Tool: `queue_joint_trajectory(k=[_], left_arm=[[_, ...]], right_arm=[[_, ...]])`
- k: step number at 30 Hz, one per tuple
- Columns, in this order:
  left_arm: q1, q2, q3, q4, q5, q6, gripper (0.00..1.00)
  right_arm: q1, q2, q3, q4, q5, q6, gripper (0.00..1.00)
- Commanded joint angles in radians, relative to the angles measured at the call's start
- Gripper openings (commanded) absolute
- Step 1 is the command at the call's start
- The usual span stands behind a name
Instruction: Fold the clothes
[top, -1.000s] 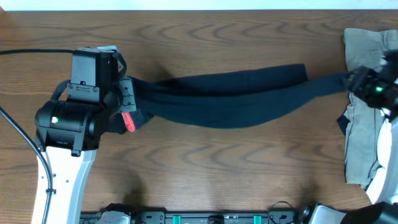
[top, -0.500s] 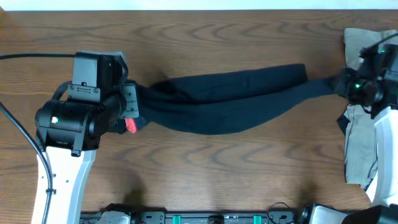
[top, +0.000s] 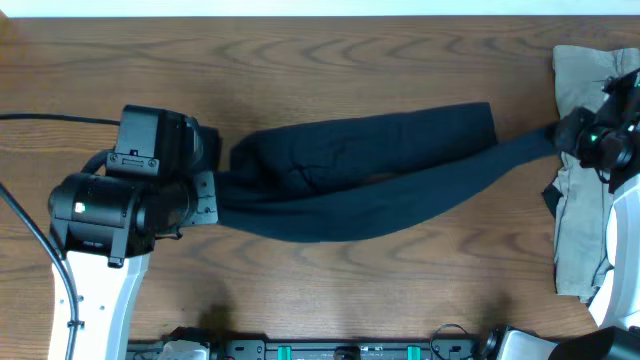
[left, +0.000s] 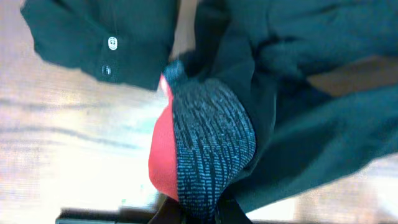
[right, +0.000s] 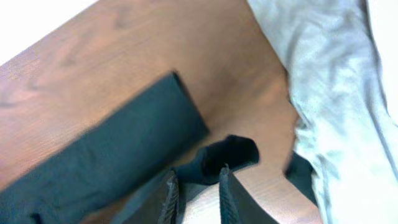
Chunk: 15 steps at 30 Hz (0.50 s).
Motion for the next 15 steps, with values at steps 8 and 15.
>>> queue_joint_trajectory(k=[8, 15], left_arm=[[-0.001, 0.093, 0.025, 0.225, -0.105, 0.023, 0.09], [-0.002, 0.233, 0.025, 0.252, -0.103, 0.032, 0.06]], right_arm=[[0.024, 0.148, 0.000, 0.131, -0.172, 0.084, 0.18], [0.062, 0.264, 0.000, 0.182, -0.211, 0.014, 0.22]])
